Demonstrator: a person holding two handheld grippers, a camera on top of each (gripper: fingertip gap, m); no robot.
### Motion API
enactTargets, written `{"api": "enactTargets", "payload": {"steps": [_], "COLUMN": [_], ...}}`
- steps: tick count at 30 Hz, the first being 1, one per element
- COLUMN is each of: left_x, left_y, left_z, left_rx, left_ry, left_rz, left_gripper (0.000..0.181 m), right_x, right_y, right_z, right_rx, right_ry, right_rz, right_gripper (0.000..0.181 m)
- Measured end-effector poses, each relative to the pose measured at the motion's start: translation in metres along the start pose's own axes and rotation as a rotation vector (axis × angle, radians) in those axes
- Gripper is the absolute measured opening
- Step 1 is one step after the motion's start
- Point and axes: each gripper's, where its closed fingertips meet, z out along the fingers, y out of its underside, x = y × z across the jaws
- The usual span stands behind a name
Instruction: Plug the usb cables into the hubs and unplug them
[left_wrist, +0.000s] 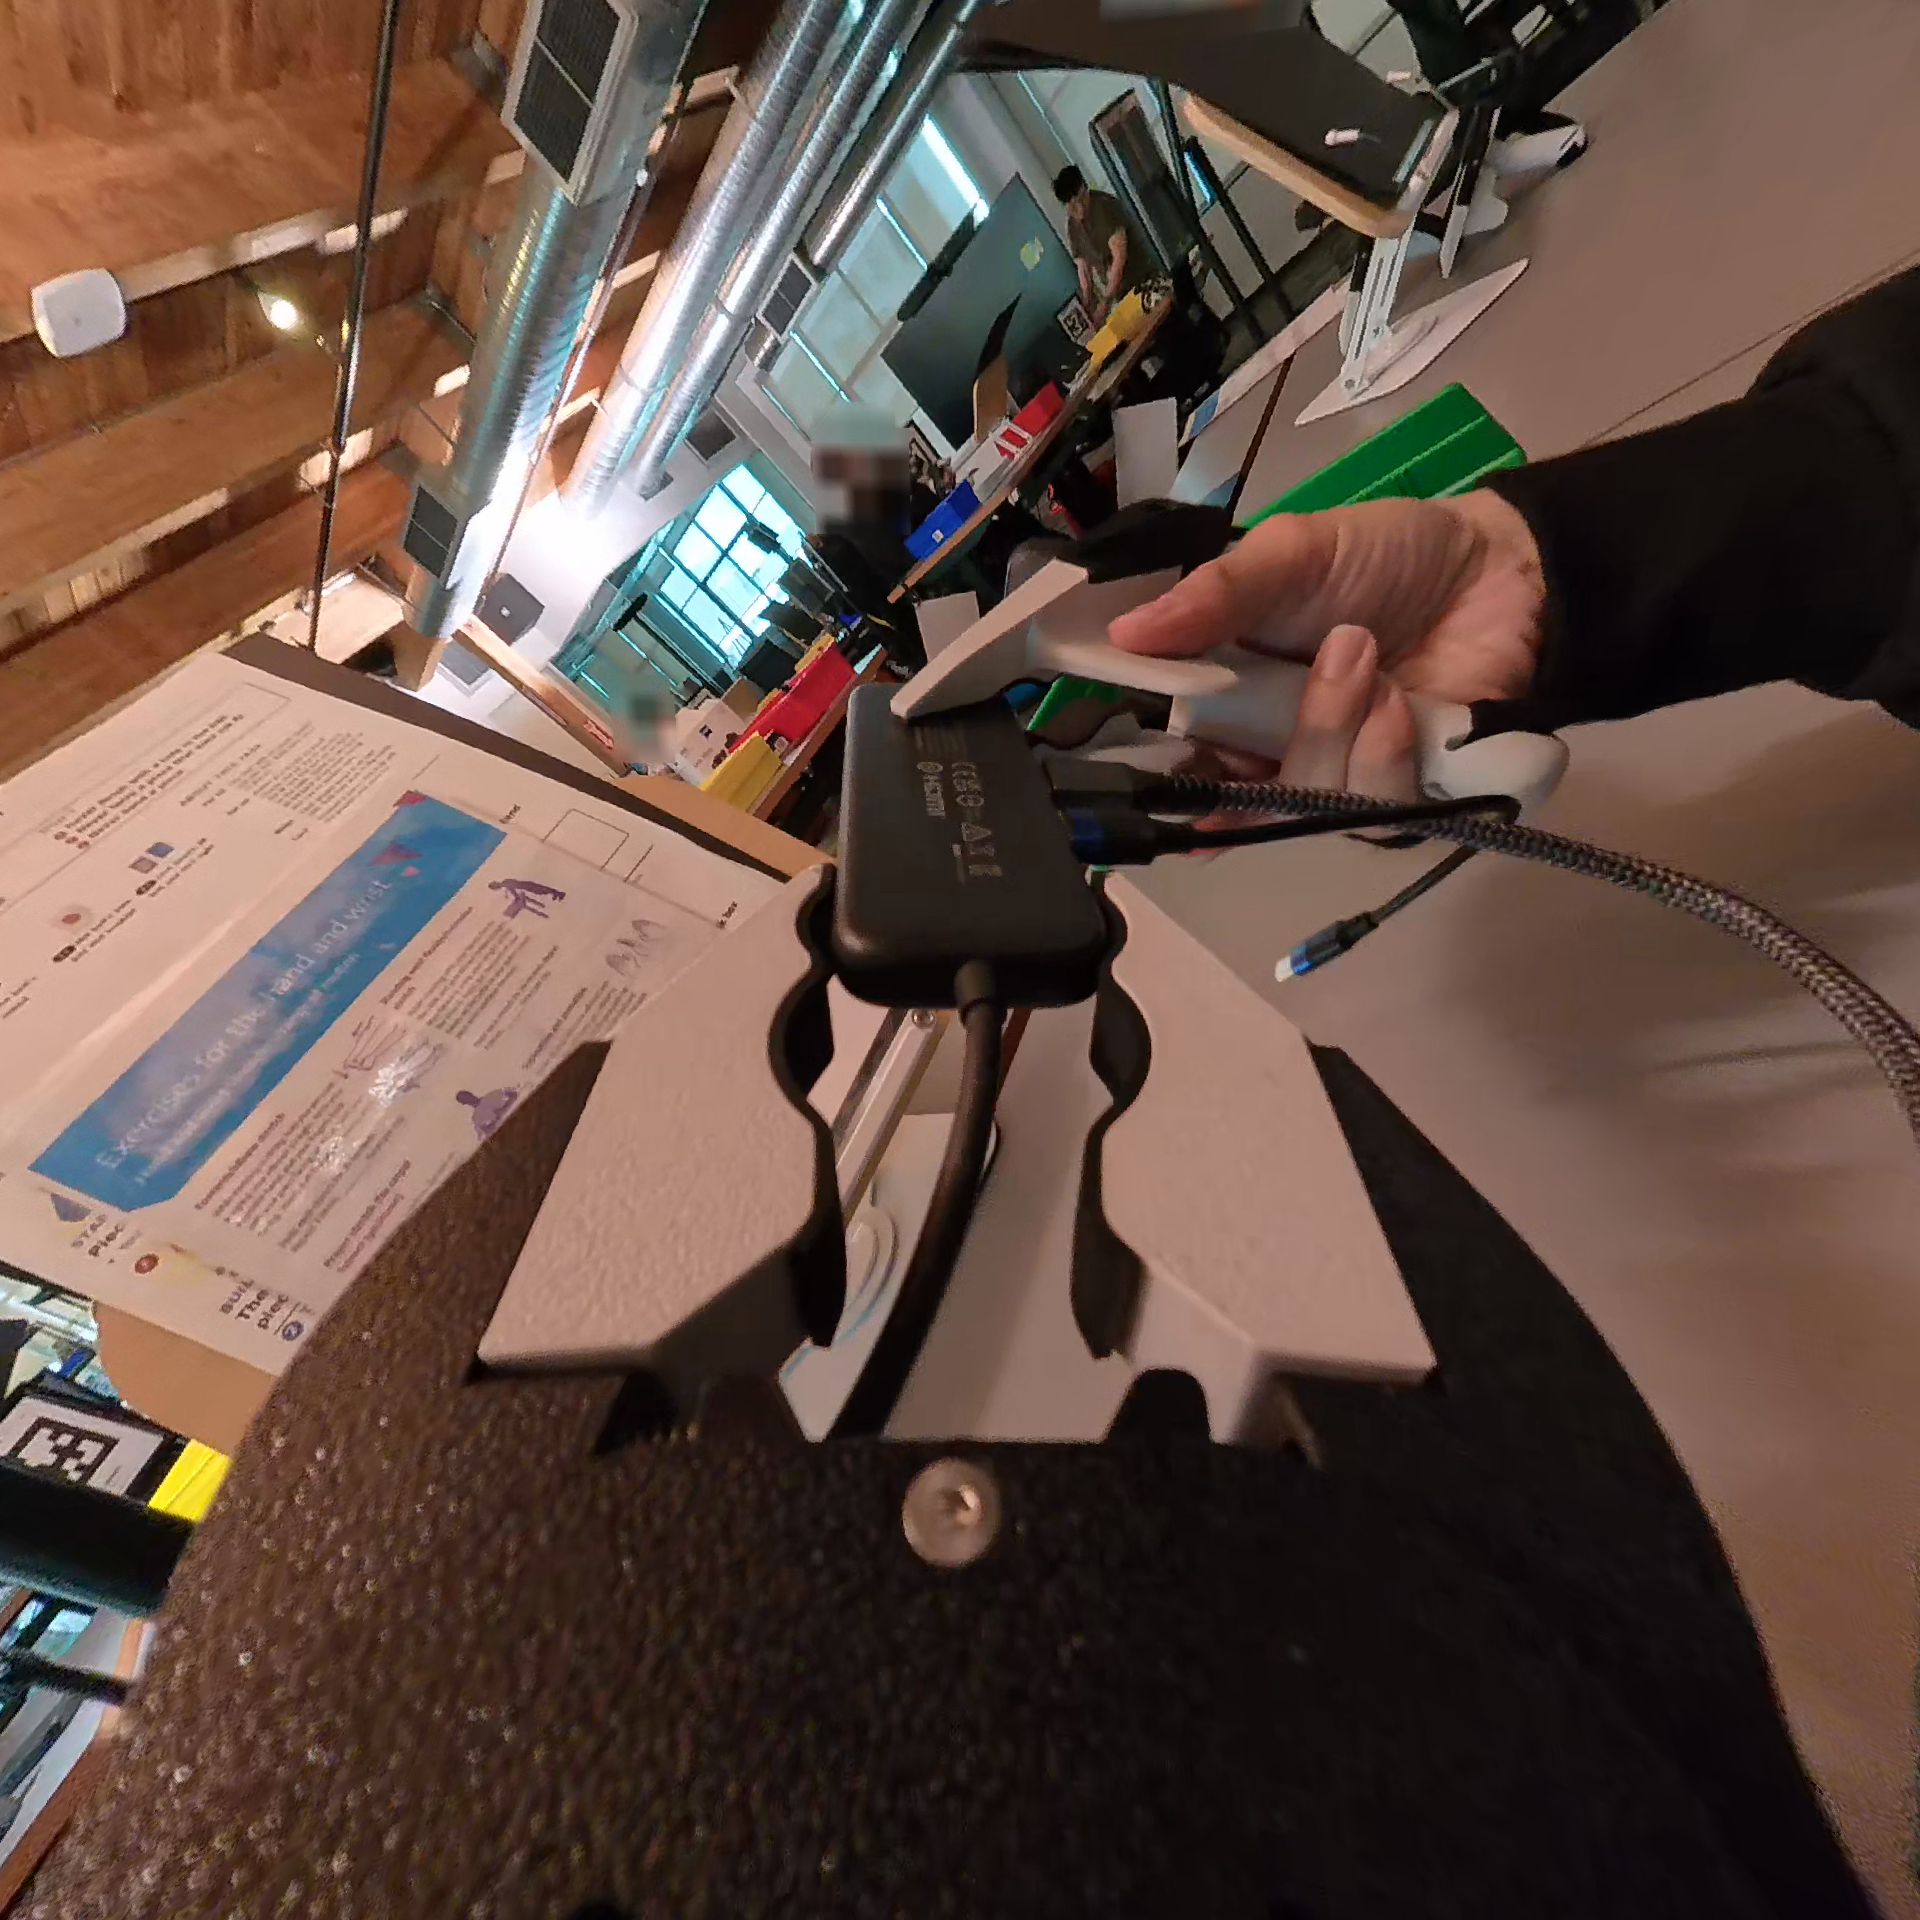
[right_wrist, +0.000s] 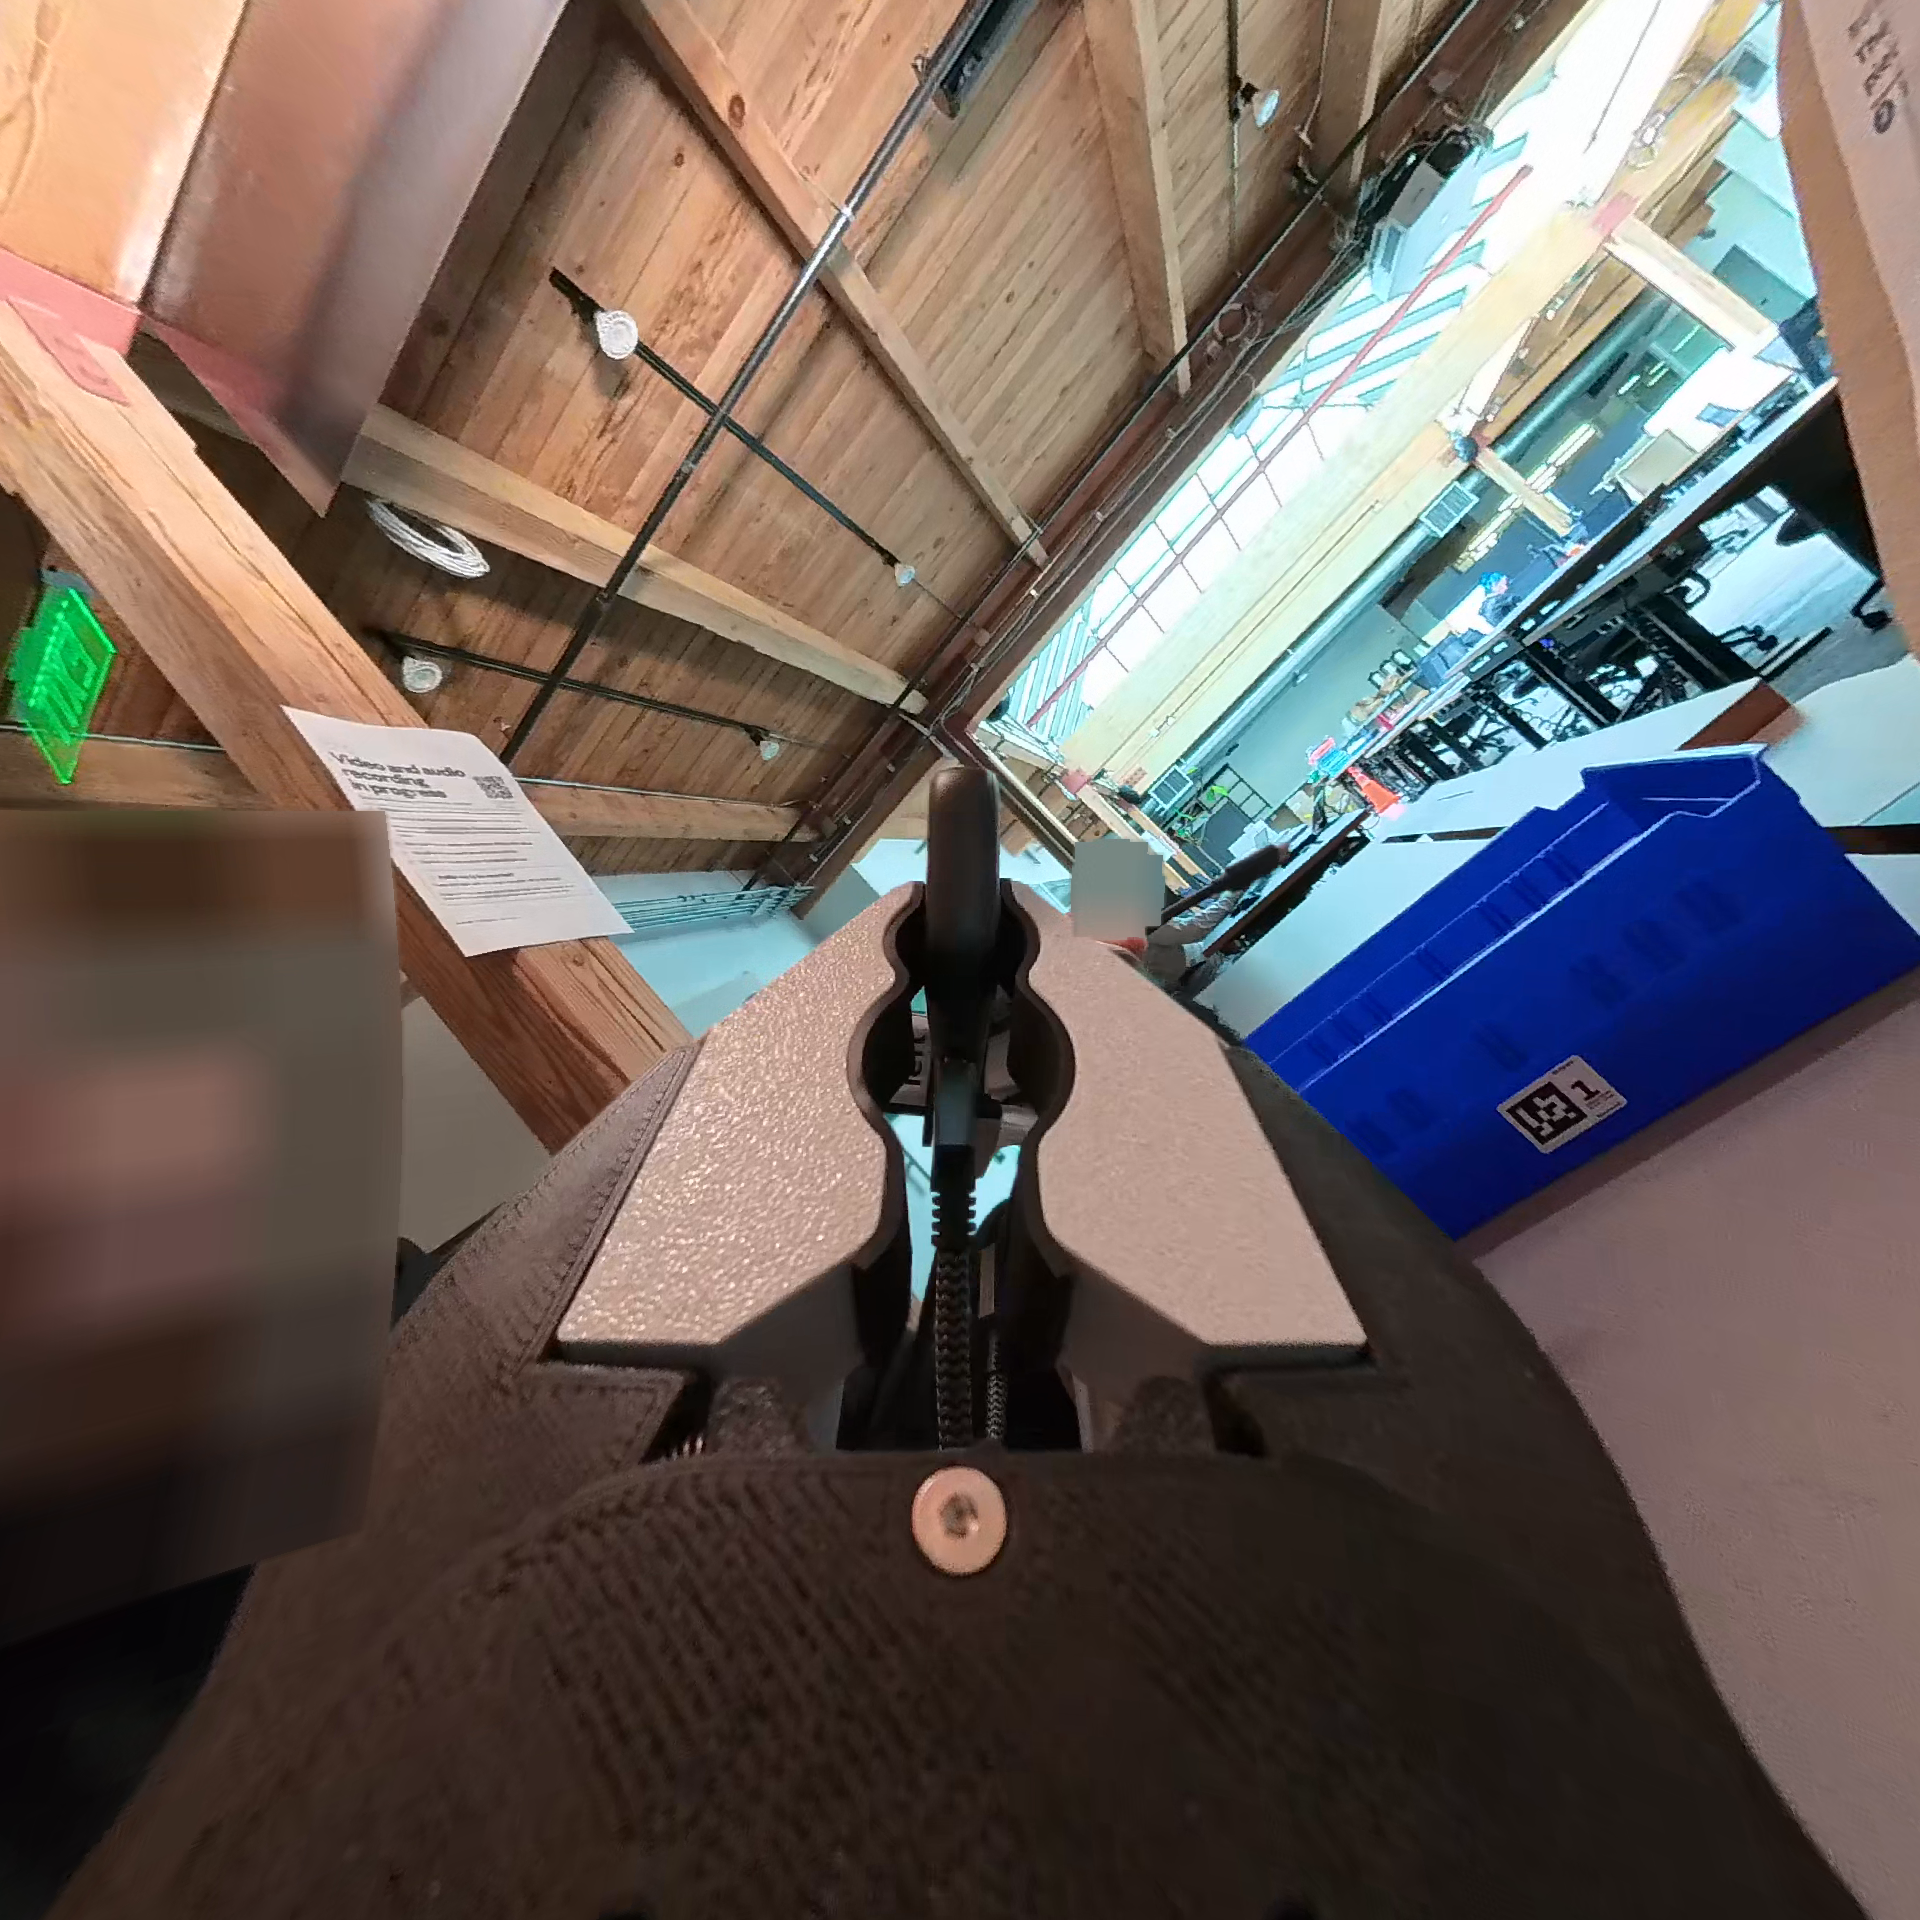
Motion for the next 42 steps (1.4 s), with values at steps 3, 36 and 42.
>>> {"api": "enactTargets", "payload": {"steps": [3, 36, 42], "left_x": [0.000, -0.081, -0.070], "left_y": [0.002, 0.025, 0.045], "left_z": [-0.002, -0.028, -0.013], "left_rx": [-0.015, -0.174, -0.260], "left_ry": [0.011, -0.429, -0.470], "left_rz": [-0.006, -0.352, -0.397], "left_gripper": [0.045, 0.045, 0.045], "right_x": [0.001, -0.011, 0.003], "right_y": [0.001, -0.002, 0.013], "right_z": [0.001, 0.018, 0.039], "right_rx": [-0.008, -0.220, -0.262], "right_ry": [0.019, 0.590, 0.650], "right_rz": [-0.007, -1.086, -1.152], "right_gripper": [0.010, 0.056, 0.038]}}
